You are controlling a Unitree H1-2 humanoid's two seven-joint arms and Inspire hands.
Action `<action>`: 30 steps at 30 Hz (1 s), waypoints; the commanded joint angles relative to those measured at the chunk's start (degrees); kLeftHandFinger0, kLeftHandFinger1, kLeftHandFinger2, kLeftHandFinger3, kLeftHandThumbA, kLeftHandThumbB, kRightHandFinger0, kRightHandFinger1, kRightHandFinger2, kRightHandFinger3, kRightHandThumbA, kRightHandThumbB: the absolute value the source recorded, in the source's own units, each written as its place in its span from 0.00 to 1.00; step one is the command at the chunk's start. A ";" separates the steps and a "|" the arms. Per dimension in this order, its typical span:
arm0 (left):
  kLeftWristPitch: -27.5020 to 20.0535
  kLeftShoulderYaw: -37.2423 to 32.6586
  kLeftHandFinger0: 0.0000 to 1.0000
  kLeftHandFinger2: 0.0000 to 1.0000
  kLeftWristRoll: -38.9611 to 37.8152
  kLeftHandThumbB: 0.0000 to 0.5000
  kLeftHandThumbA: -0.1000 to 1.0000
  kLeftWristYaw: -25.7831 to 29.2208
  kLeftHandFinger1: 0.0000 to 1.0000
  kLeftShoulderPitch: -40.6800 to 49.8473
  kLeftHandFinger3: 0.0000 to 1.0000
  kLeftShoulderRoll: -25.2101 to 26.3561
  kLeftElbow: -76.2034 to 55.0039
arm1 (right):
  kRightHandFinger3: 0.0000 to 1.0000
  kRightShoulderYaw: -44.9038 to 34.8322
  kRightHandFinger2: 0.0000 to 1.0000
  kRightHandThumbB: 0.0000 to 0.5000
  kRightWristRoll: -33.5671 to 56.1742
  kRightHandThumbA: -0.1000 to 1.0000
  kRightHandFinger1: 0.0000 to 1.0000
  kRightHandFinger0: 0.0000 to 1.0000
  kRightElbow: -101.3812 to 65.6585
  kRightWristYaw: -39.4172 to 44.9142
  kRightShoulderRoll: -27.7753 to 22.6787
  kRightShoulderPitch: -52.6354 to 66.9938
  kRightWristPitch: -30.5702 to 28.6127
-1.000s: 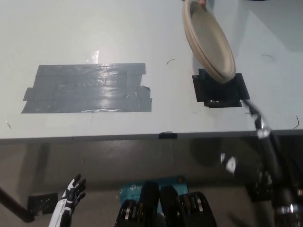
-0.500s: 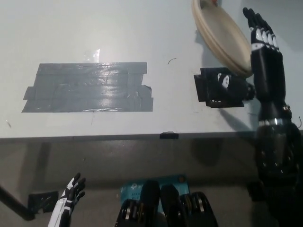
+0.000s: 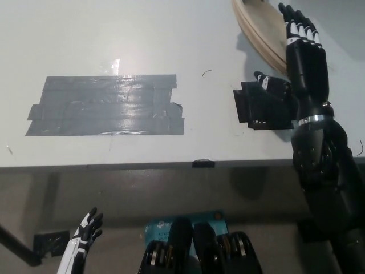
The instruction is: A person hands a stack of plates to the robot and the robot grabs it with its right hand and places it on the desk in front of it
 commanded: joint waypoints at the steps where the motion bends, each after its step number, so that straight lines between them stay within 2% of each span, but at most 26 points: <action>1: -0.20 0.04 1.00 1.00 -0.31 0.48 1.00 -0.58 1.00 0.03 1.00 0.60 -2.41 | 1.00 1.08 1.00 1.00 -1.96 0.85 1.00 1.00 3.95 -3.33 -1.83 -5.12 -0.09; 4: 0.10 -0.02 1.00 1.00 -0.51 0.48 1.00 -0.75 1.00 -0.08 1.00 0.56 -2.53 | 1.00 1.91 1.00 1.00 -3.08 0.80 1.00 1.00 8.48 -6.98 -2.67 -7.34 -1.54; 5: -0.13 -0.05 1.00 1.00 -0.48 0.49 1.00 -0.75 1.00 -0.19 1.00 0.55 -2.29 | 1.00 2.26 1.00 1.00 -3.52 0.73 1.00 1.00 10.12 -9.16 -3.00 -8.04 -2.71; 6: -0.35 -0.09 1.00 1.00 -0.40 0.49 1.00 -0.73 1.00 -0.28 1.00 0.53 -2.05 | 1.00 2.61 1.00 1.00 -3.82 0.71 1.00 1.00 11.53 -11.22 -3.29 -8.63 -3.90; 7: -0.27 -0.09 1.00 1.00 -0.42 0.49 1.00 -0.74 1.00 -0.23 1.00 0.51 -2.11 | 1.00 2.69 0.99 0.92 -3.26 0.65 0.90 0.91 13.43 -12.14 -3.41 -9.56 -4.66; 8: 0.05 0.02 1.00 1.00 -0.40 0.47 1.00 -0.58 1.00 -0.15 1.00 0.44 -2.30 | 0.70 3.23 0.43 0.69 -3.15 0.75 0.37 0.46 16.36 -12.99 -3.88 -10.83 -5.55; 9: 0.19 0.08 1.00 1.00 -0.36 0.48 1.00 -0.53 1.00 -0.04 1.00 0.49 -2.46 | 0.34 3.88 0.19 0.58 -3.39 0.79 0.12 0.10 18.18 -14.07 -4.30 -11.46 -6.37; 10: 0.25 0.09 1.00 1.00 -0.27 0.48 1.00 -0.57 1.00 0.03 1.00 0.64 -2.63 | 0.21 4.32 0.11 0.41 -3.48 0.81 0.02 0.02 19.58 -15.39 -4.66 -11.81 -7.61; 11: 0.20 0.10 1.00 1.00 -0.23 0.48 1.00 -0.63 1.00 -0.24 1.00 0.77 -2.62 | 0.14 4.40 0.05 0.25 -3.26 0.84 0.00 0.00 20.68 -16.70 -4.91 -12.21 -8.60; 12: -0.04 0.10 1.00 1.00 -0.35 0.47 1.00 -0.77 1.00 -0.51 1.00 0.89 -2.46 | 0.16 4.38 0.02 0.17 -3.17 0.87 0.00 0.00 21.13 -18.03 -4.99 -12.43 -8.79; 13: -0.21 0.12 1.00 1.00 -0.66 0.47 1.00 -1.03 1.00 -0.72 1.00 1.05 -2.25 | 0.17 4.30 0.00 0.11 -3.14 0.95 0.00 0.00 20.92 -19.67 -5.11 -12.46 -8.89; 14: -0.18 0.14 1.00 1.00 -0.71 0.47 1.00 -1.04 1.00 -0.75 1.00 1.04 -2.25 | 0.15 4.34 0.01 0.10 -3.20 1.00 0.00 0.00 20.86 -20.26 -5.21 -12.53 -8.76; 17: 0.23 0.12 1.00 1.00 -0.73 0.46 1.00 -1.13 1.00 -0.81 1.00 1.08 -2.27 | 0.16 4.31 0.18 0.11 -3.24 1.00 0.02 0.00 20.28 -21.71 -5.25 -12.52 -8.40; 19: 0.91 -0.10 1.00 1.00 -0.44 0.44 1.00 -1.30 1.00 -0.58 1.00 1.11 -2.79 | 0.15 3.50 0.23 0.08 -1.67 0.94 0.00 0.00 18.33 -23.30 -5.29 -11.75 -11.06; 21: 0.54 -0.10 1.00 1.00 -0.56 0.44 1.00 -1.57 1.00 -0.72 1.00 1.27 -2.36 | 0.17 3.57 0.28 0.08 -1.71 0.99 0.00 0.00 17.04 -23.84 -5.60 -11.37 -11.40; 23: 0.15 -0.04 1.00 1.00 -0.47 0.44 1.00 -1.54 1.00 -0.96 1.00 1.32 -1.72 | 0.20 3.54 0.27 0.07 -2.35 1.00 0.00 0.00 15.07 -24.17 -5.92 -10.74 -10.79; 28: 0.82 0.05 1.00 1.00 -0.49 0.46 1.00 -1.51 1.00 -0.65 1.00 1.20 -2.46 | 0.18 3.51 0.21 0.01 -3.89 1.00 0.00 0.00 8.80 -24.80 -6.91 -9.30 -10.05; 30: 0.55 -0.02 1.00 1.00 -0.35 0.45 1.00 -1.50 1.00 0.02 1.00 1.08 -2.45 | 0.16 3.24 0.17 0.00 -3.93 0.97 0.00 0.00 5.70 -24.46 -7.29 -8.38 -9.98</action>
